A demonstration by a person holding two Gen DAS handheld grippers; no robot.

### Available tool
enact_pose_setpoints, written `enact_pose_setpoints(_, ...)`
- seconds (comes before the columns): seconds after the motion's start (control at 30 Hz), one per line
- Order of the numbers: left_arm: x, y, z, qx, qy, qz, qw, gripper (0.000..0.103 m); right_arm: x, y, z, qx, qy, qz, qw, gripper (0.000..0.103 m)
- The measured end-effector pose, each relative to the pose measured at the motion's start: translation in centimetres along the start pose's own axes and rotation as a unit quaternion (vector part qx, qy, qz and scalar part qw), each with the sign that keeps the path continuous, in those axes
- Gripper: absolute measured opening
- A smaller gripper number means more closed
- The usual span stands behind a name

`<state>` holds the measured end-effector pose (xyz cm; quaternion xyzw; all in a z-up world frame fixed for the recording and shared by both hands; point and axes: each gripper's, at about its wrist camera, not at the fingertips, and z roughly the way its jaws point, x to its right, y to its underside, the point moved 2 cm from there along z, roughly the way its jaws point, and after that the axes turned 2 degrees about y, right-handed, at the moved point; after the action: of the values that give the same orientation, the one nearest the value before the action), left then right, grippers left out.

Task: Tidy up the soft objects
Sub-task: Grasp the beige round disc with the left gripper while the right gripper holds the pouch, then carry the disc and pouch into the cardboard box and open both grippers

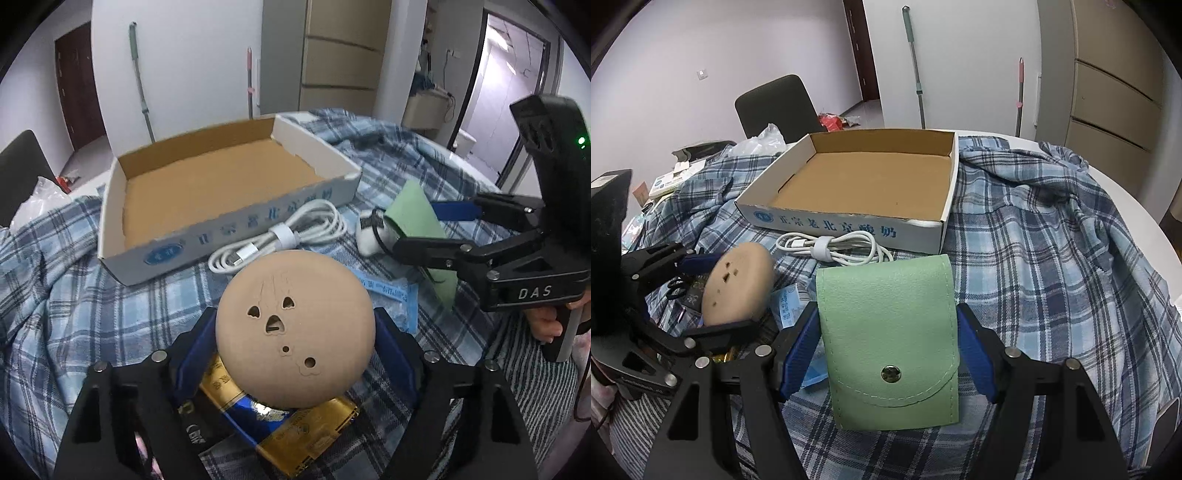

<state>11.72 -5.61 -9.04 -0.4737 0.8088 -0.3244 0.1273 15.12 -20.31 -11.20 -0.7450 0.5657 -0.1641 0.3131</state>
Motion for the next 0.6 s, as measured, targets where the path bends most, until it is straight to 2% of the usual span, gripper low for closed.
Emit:
enact_pose_setpoints(0.2,-0.2,0.3,-3.5,0.085,-0.040,-0.007,0.9956,0.083,-0.1,-0.1,-1.3,0.033,-0.008,0.000,0.999,0.071)
enact_pose_setpoints(0.3,-0.1,0.4,-6.0,0.142,-0.067,-0.006,0.9876,0.083,-0.5,-0.4,-2.6,0.071,-0.011,-0.009,0.997,0.071)
enact_pose_setpoints(0.4,0.0,0.2,-8.0,0.181,-0.087,-0.006,0.9796,0.083,-1.3,-0.9,-4.3,0.110,-0.001,-0.021,0.994,0.071)
enact_pose_setpoints(0.53,-0.1,-1.3,-10.6,0.209,-0.082,-0.013,0.9744,0.083,-2.3,-2.4,-7.3,0.155,0.016,-0.036,0.987,0.071)
enact_pose_setpoints(0.6,-0.3,-2.5,-12.1,0.232,-0.086,-0.013,0.9688,0.083,-2.8,-4.0,-8.7,0.169,0.013,-0.041,0.985,0.071)
